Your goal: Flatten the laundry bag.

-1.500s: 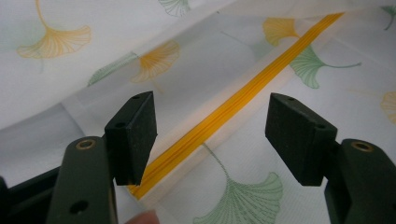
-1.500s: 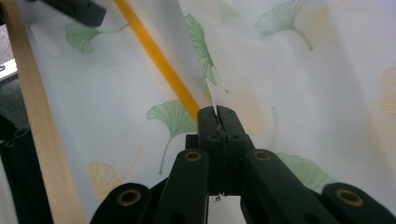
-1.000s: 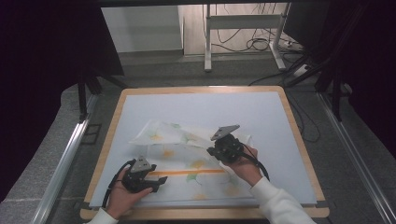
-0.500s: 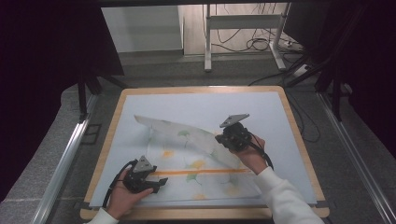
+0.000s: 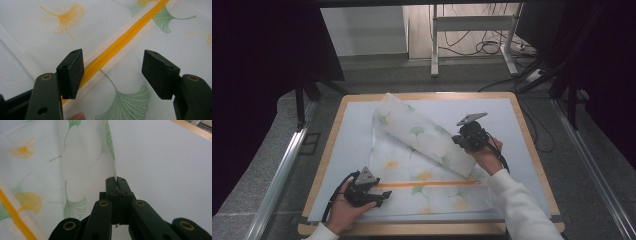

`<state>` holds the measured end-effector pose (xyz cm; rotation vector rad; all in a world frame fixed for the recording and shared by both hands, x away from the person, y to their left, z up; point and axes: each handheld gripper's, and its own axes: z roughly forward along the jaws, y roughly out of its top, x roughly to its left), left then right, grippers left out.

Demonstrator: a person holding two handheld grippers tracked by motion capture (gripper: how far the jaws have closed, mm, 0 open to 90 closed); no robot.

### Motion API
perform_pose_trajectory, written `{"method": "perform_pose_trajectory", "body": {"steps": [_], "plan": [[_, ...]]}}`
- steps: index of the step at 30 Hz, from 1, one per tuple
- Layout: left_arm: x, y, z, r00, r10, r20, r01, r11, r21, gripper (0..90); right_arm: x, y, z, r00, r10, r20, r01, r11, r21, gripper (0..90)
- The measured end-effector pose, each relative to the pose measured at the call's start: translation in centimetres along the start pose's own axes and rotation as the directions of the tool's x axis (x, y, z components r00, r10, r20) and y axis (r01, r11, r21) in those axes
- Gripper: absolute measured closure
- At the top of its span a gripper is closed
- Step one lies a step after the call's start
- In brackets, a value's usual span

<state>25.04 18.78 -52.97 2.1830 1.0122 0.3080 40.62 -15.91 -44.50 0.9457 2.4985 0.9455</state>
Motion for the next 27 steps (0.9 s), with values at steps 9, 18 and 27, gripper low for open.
{"method": "perform_pose_trajectory", "body": {"steps": [9,18,27], "plan": [[0.0,0.0,0.0,1.0,0.001,0.001,-0.001,1.0,0.004,34.3,-1.8,-0.2,0.9,0.9989,0.04,0.025,-0.04,0.999,0.008,89.2],[0.0,0.0,0.1,1.0,0.002,0.003,-0.002,1.0,0.009,34.2,-3.9,0.1,2.2,0.997,0.061,0.048,-0.061,0.998,0.0,89.1],[0.1,-0.1,0.1,1.0,0.002,0.001,-0.002,0.9999,0.014,34.2,-6.8,1.5,3.8,0.9941,0.064,0.088,-0.065,0.998,0.017,88.8]]}}
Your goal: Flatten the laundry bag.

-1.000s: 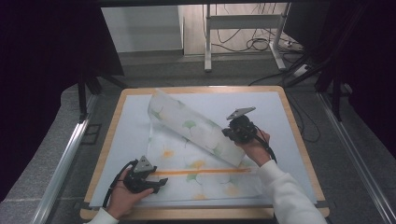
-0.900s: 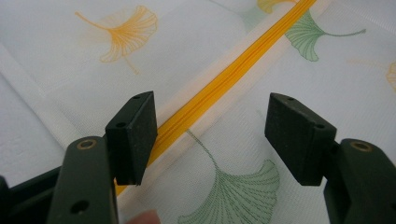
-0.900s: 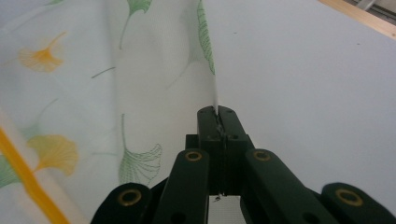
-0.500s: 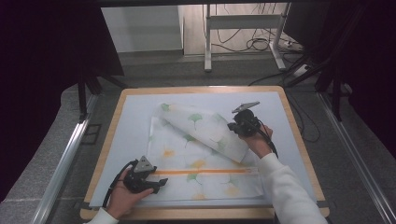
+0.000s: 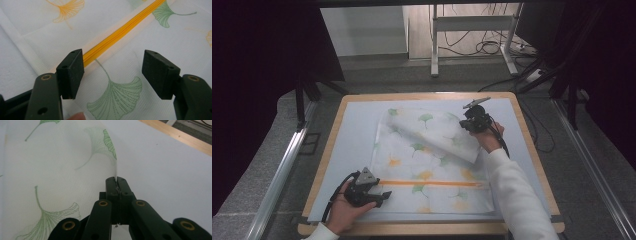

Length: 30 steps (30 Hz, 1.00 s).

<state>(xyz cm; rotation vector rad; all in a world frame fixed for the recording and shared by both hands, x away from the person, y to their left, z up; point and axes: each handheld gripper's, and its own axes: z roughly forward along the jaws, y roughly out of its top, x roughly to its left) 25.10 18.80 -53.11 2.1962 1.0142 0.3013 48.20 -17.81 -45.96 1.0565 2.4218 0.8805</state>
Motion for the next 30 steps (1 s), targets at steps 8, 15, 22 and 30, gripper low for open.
{"method": "perform_pose_trajectory", "body": {"steps": [8,15,22,30], "plan": [[0.1,0.0,0.0,1.0,-0.003,-0.001,0.003,1.0,0.0,34.1,-2.2,1.9,2.5,0.9927,-0.021,0.119,0.017,0.999,0.036,66.9],[0.3,0.0,0.0,1.0,-0.005,0.0,0.005,1.0,-0.002,34.1,-2.7,2.6,1.3,0.9865,0.021,0.162,-0.017,1.0,-0.023,53.2],[0.1,0.1,0.0,1.0,0.005,-0.001,-0.005,1.0,-0.001,33.7,-0.9,2.1,-1.8,0.993,0.006,0.118,0.005,0.995,-0.097,47.4],[0.1,0.1,-0.1,1.0,-0.002,-0.004,0.002,0.9999,-0.01,33.4,3.0,-0.8,-5.9,0.999,-0.04,-0.021,0.036,0.99,-0.136,45.6]]}}
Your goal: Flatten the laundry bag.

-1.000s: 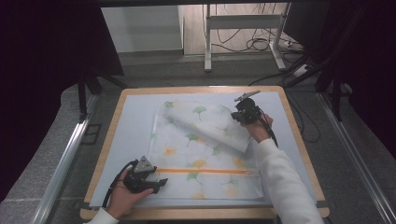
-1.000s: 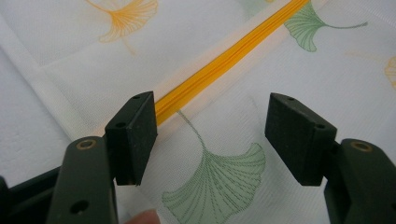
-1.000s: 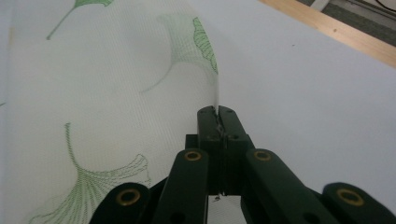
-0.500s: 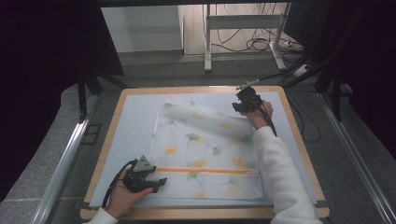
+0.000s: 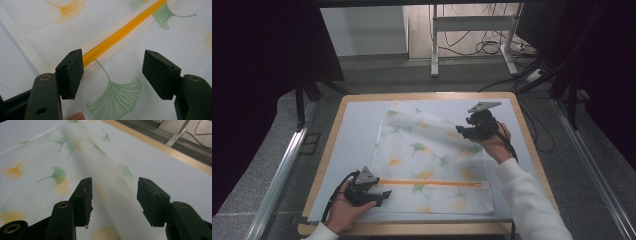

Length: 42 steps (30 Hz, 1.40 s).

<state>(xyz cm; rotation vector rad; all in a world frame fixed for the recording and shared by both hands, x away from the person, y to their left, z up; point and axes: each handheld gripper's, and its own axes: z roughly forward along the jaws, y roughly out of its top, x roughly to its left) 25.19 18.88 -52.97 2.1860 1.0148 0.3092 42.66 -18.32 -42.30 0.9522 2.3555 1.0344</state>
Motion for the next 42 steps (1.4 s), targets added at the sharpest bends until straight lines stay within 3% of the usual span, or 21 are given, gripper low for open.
{"method": "perform_pose_trajectory", "body": {"steps": [7,11,13,16,18,21,23,25,27,29,32,35,40,42], "plan": [[0.3,0.1,-0.1,0.9999,-0.006,-0.011,0.006,1.0,-0.006,33.1,3.3,-3.4,-3.6,0.9955,-0.005,-0.094,0.005,1.0,0.0,44.2],[0.5,0.1,-0.1,0.9998,-0.013,-0.018,0.012,0.9999,-0.008,33.0,5.8,-4.8,-4.4,0.9848,-0.04,-0.169,0.045,0.999,0.025,41.5],[0.6,0.1,-0.1,0.9997,-0.012,-0.021,0.012,0.9999,-0.007,33.1,7.2,-5.4,-4.2,0.975,-0.052,-0.216,0.062,0.997,0.041,38.9],[0.6,0.1,0.0,0.9996,-0.019,-0.021,0.019,0.9998,-0.003,33.0,9.7,-6.2,-3.6,0.9521,-0.086,-0.293,0.111,0.991,0.069,35.2],[0.6,0.0,0.0,0.9995,-0.024,-0.021,0.024,0.9997,0.0,33.0,11.6,-6.7,-3.0,0.9297,-0.113,-0.351,0.154,0.984,0.092,31.1],[0.7,0.0,-0.1,0.9995,-0.021,-0.023,0.021,0.9998,0.002,33.0,14.5,-7.5,-2.1,0.8982,-0.164,-0.408,0.236,0.963,0.133,25.1],[0.7,-0.1,-0.1,0.9994,-0.025,-0.024,0.025,0.9997,-0.002,33.0,16.2,-8.0,-1.5,0.8808,-0.201,-0.429,0.293,0.943,0.16,22.1],[0.7,-0.1,-0.1,0.9994,-0.027,-0.023,0.027,0.9996,-0.002,33.0,17.1,-8.4,-0.9,0.8713,-0.24,-0.428,0.34,0.924,0.174,21.1],[0.7,-0.1,-0.1,0.9995,-0.024,-0.021,0.024,0.9997,0.003,33.0,17.5,-8.7,-0.4,0.8652,-0.261,-0.428,0.367,0.912,0.186,21.2],[0.7,-0.1,0.0,0.9995,-0.023,-0.019,0.024,0.9997,0.003,33.0,17.7,-9.0,0.2,0.8666,-0.27,-0.419,0.383,0.899,0.211,21.3],[0.7,-0.1,0.0,0.9995,-0.024,-0.02,0.024,0.9997,0.002,33.0,18.0,-9.3,0.7,0.8653,-0.278,-0.417,0.395,0.891,0.225,22.3],[0.7,-0.1,0.0,0.9996,-0.02,-0.021,0.02,0.9998,0.001,33.0,18.3,-9.6,1.1,0.8554,-0.305,-0.419,0.423,0.878,0.225,23.7],[0.6,-0.1,0.0,0.9995,-0.022,-0.02,0.022,0.9997,0.001,33.0,18.0,-9.6,1.0,0.8641,-0.3,-0.404,0.409,0.886,0.218,35.2],[0.7,-0.1,0.0,0.9995,-0.022,-0.021,0.022,0.9997,0.002,33.0,17.7,-9.5,0.9,0.8609,-0.302,-0.409,0.412,0.886,0.213,41.0]]}}
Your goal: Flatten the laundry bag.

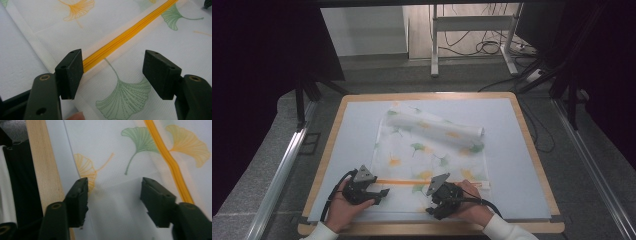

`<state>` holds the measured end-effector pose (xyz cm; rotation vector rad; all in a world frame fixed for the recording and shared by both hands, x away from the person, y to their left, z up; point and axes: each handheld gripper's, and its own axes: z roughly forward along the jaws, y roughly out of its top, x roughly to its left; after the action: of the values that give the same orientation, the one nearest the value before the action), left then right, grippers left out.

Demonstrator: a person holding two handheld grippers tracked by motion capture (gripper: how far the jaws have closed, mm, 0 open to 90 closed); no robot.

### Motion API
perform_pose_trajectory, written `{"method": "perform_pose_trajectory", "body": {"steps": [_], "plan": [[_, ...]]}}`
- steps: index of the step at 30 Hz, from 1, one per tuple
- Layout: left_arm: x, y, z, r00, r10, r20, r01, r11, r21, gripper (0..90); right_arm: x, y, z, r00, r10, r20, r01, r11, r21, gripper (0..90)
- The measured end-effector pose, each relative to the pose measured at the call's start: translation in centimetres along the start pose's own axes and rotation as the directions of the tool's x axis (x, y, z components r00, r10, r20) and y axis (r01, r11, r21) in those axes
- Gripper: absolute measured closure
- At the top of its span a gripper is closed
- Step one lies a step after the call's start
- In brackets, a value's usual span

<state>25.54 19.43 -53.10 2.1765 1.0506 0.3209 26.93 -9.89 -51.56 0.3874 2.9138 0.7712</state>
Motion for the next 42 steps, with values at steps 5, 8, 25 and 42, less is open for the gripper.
{"method": "perform_pose_trajectory", "body": {"steps": [5,8,25,42], "plan": [[0.0,0.0,0.0,1.0,0.001,0.0,-0.001,1.0,0.001,33.0,-0.5,-0.1,-0.2,0.9993,0.036,0.005,-0.036,0.999,-0.01,58.8],[-0.1,0.0,0.0,1.0,0.002,-0.001,-0.002,1.0,0.002,32.9,-0.7,-0.1,-0.3,0.9982,0.059,0.011,-0.059,0.998,-0.011,70.3],[-0.1,0.0,-0.4,1.0,0.0,-0.006,-0.001,0.9996,-0.029,32.2,-0.5,-0.9,-0.9,0.9936,0.097,-0.056,-0.103,0.988,-0.111,88.9],[-0.1,0.1,-0.3,0.9999,0.013,-0.001,-0.013,0.9996,-0.025,32.0,2.5,-2.0,-2.4,0.9968,0.03,-0.075,-0.038,0.994,-0.105,88.8]]}}
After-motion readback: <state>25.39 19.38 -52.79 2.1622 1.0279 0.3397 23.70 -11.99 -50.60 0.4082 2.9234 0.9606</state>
